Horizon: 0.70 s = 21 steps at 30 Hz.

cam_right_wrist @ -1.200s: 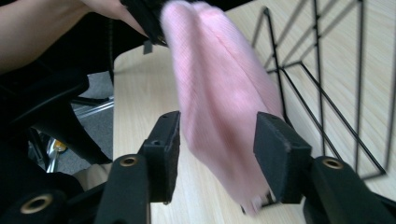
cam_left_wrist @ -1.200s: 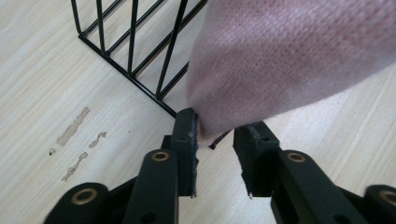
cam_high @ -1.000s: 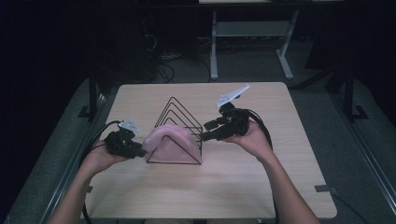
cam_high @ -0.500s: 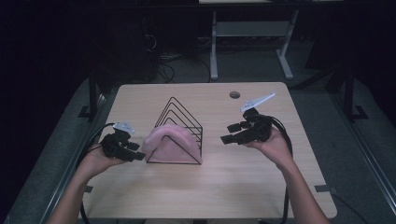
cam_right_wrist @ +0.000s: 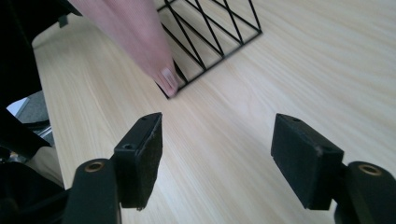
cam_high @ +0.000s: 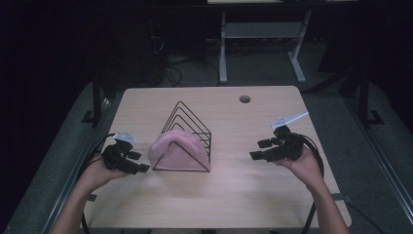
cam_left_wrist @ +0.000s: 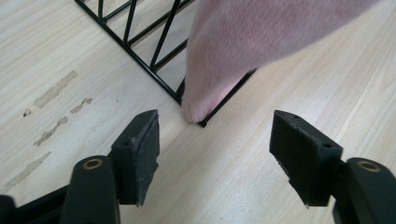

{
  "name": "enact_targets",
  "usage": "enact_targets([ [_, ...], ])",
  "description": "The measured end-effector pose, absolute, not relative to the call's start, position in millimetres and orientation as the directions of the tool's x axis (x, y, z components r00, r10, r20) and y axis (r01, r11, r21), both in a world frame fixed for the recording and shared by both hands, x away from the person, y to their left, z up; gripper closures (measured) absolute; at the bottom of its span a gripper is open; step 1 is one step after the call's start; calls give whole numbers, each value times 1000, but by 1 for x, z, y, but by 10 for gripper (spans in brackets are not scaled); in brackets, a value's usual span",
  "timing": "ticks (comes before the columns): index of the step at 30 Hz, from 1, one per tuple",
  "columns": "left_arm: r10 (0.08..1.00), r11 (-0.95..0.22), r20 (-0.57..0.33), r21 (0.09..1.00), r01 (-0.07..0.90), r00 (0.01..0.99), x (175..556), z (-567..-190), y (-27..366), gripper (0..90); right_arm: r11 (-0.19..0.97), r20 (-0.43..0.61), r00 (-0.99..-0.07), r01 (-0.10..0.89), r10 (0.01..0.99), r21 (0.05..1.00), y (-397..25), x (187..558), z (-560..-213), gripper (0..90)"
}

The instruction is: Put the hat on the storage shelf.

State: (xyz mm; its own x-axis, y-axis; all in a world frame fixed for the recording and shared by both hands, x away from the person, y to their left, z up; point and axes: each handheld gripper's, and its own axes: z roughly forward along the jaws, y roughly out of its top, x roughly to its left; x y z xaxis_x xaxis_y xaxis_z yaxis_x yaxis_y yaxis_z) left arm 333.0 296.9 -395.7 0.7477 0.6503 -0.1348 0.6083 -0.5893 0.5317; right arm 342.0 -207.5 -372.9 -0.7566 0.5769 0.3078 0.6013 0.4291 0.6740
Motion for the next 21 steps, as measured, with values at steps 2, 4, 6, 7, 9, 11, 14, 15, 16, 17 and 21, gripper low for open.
enact_targets([
  [2,652,-590,-131,531,608,747,332,-397,299,321,421,314,-744,615,590,667,-215,339,-378,327],
  [4,650,-594,-128,530,606,749,330,-398,299,321,411,316,-731,626,604,662,-223,335,-383,324],
  [6,649,-595,-124,531,603,751,329,-398,300,320,407,315,-725,631,612,661,-227,332,-386,319],
  [7,649,-594,-125,533,602,751,328,-399,300,320,402,315,-718,637,621,658,-231,329,-389,315],
  [9,649,-592,-125,537,602,750,325,-400,301,319,404,313,-707,648,634,646,-237,324,-394,307],
  [11,652,-587,-125,540,603,748,323,-401,302,318,402,311,-700,654,643,640,-242,320,-400,302],
  [14,652,-590,-118,542,599,749,322,-402,304,317,393,312,-686,665,657,636,-250,311,-407,302],
  [15,655,-583,-125,545,603,745,320,-403,304,318,388,316,-682,669,660,634,-252,309,-409,302],
  [16,654,-585,-120,545,601,747,319,-404,304,317,380,320,-676,673,664,634,-254,307,-412,301],
  [17,657,-586,-115,544,601,745,317,-405,303,317,373,323,-669,678,669,633,-257,302,-415,300],
  [21,663,-561,-130,565,605,737,308,-414,303,314,340,317,-655,673,686,657,-261,282,-425,282],
])
